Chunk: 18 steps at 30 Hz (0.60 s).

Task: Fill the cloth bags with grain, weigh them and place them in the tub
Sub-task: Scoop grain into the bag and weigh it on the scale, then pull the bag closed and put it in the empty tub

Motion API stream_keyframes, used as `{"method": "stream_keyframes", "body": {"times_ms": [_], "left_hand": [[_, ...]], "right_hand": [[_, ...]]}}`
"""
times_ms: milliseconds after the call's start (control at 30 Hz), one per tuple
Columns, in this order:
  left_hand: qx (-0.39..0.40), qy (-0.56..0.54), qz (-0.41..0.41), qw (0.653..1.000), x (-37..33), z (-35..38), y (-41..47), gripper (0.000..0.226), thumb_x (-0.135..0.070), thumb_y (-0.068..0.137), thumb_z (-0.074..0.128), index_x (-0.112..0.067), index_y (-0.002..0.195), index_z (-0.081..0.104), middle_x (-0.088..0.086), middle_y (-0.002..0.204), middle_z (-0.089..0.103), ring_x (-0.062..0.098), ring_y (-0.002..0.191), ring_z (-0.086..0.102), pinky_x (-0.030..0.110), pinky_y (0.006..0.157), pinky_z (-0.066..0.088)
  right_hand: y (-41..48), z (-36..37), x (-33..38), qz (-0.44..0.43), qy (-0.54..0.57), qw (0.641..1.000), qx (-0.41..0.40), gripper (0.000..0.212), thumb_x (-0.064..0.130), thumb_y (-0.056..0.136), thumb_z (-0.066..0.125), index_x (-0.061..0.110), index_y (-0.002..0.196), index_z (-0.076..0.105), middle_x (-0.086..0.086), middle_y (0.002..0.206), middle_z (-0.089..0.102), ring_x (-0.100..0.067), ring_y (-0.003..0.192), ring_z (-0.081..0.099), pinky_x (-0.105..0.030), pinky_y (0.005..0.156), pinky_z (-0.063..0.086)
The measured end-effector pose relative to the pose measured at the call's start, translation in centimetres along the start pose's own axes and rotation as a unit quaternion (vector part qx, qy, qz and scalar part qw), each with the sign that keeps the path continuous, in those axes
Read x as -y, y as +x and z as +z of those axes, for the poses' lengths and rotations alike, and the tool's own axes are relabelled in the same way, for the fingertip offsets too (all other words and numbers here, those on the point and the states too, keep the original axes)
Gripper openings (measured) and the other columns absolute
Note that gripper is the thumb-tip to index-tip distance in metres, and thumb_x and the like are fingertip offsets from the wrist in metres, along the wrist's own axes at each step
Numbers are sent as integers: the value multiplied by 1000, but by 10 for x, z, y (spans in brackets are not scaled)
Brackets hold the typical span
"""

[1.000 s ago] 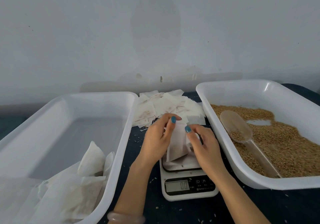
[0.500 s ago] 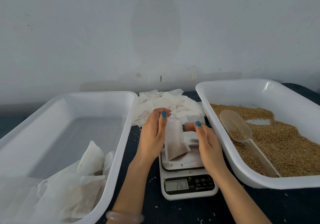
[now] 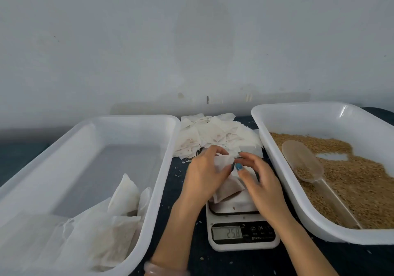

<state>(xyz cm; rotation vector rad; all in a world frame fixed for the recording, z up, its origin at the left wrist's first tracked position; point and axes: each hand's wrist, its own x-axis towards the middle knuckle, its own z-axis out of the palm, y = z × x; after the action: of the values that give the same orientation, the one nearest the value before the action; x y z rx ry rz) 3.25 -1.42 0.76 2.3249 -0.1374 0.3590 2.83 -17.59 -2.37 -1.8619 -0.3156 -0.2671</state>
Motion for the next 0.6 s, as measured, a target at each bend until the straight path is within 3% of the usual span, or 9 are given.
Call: {"method": "stream_keyframes", "body": {"times_ms": [100,200,267,333,433,533,600], "left_hand": [[-21,-28,4,999,-10,-4,0,17,-29,82,76,-27,97,67,-18,95,67,-1,94,58,15,76,45],[-47,-29,0,998,-20,-14,-8,12,-31,81,78,-24,87,70,-12,84,67,5,81,60,17,70,47],[-87,-1,13,996,-29,-25,-17,14,-28,81,80,-23,87,69,-12,85,64,6,78,58,12,66,43],[-137,28,36,989,-41,-42,-28,16,-22,78,81,-22,86,67,-12,83,60,7,70,56,11,60,40],[-212,92,65,971,-59,-76,-45,16,-24,79,78,-21,84,63,-12,80,56,11,59,51,17,50,35],[-254,149,33,955,-60,-115,-65,14,-34,82,66,-23,85,58,-7,82,55,19,57,47,29,49,31],[-247,193,-11,949,-50,-136,-82,14,-35,85,65,-25,83,55,-5,78,57,22,56,46,29,50,30]], "right_hand": [[-2,1,4,-13,-19,1000,22,52,59,84,55,36,130,54,19,121,61,-4,120,54,-32,99,48],[-1,2,10,-72,-53,996,15,30,46,88,59,43,117,57,20,118,59,-3,119,53,-28,100,45],[-1,3,15,-115,-71,991,8,18,41,91,60,43,109,59,24,116,57,2,118,52,-16,101,40],[-3,5,18,-144,-73,987,18,22,37,90,64,34,112,62,22,110,62,-2,116,55,-10,101,35],[-8,8,24,-154,-52,986,38,33,27,89,69,31,120,58,17,104,68,-11,113,59,-15,103,36],[-10,10,26,-180,-71,981,34,18,21,90,70,31,105,67,21,105,65,-9,117,57,-26,101,43],[-11,9,27,-171,-85,981,40,12,23,89,66,31,98,70,24,106,64,-6,122,54,-27,102,43]]}}
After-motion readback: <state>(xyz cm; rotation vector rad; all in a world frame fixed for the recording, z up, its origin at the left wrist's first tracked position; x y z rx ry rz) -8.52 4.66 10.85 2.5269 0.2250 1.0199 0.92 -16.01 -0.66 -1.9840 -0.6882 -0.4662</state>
